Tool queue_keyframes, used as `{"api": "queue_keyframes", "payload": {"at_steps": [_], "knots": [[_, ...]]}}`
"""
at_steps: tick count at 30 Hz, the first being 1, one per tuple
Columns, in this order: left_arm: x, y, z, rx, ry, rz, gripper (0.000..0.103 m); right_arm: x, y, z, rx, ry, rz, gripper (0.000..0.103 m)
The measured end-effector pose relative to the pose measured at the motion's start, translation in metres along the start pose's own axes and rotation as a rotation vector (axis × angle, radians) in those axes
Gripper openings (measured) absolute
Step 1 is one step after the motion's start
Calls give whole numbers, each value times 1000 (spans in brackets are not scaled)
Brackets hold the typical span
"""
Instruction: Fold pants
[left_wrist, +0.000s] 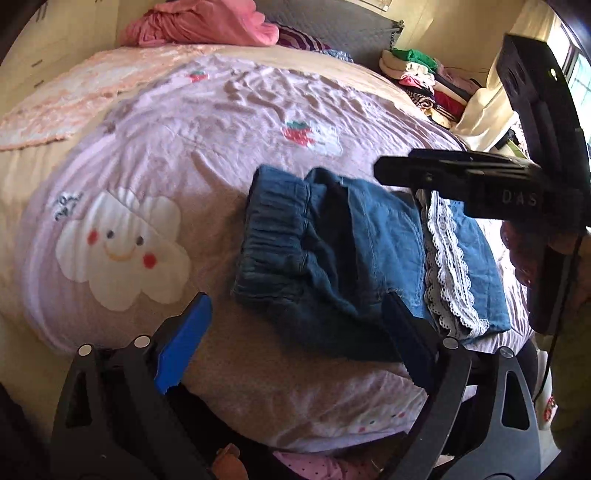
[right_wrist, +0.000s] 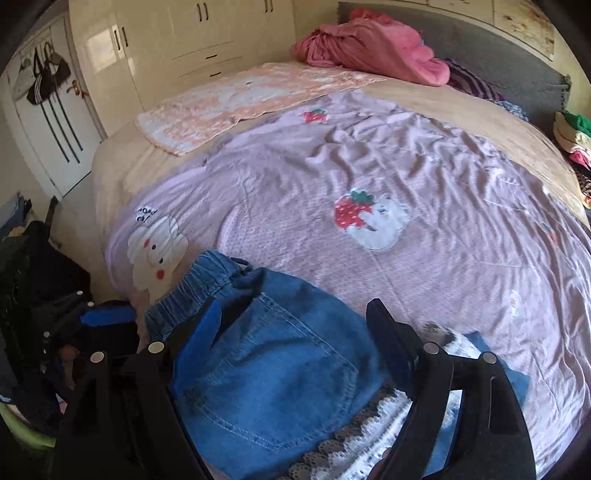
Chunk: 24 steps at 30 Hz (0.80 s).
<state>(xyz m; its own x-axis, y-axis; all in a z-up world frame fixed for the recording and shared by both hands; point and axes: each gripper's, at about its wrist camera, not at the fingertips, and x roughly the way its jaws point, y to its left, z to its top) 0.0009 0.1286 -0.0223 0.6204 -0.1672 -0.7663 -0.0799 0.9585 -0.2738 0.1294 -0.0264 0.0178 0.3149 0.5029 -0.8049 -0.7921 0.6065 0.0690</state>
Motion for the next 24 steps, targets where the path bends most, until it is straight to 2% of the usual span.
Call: {"api": "queue_keyframes", "payload": {"at_steps": [3, 5, 11, 16, 18, 19, 23, 24], "knots": [[6, 3, -3, -18, 0, -34, 86, 14, 9, 3, -40, 32, 38, 80], [11, 5, -3, -32, -4, -54, 71, 25, 14, 5, -66, 52, 55, 80], [22, 15, -3, -83, -5, -59, 57, 54, 23, 17, -121, 94, 111, 80], [31, 17, 0, -91, -1, -55, 57, 85, 30, 28, -161, 158, 172, 79], [35, 19, 0, -92, 5, -53, 57, 99, 30, 27, -150, 208, 238, 55], [35, 20, 0, -96, 7, -55, 57, 104, 28, 26, -133, 227, 266, 49], [32, 25, 1, -119, -8, -106, 71, 89, 19, 26, -84, 186, 318, 34], [29, 25, 2, -121, -17, -115, 73, 82, 15, 26, -75, 166, 340, 33]]}}
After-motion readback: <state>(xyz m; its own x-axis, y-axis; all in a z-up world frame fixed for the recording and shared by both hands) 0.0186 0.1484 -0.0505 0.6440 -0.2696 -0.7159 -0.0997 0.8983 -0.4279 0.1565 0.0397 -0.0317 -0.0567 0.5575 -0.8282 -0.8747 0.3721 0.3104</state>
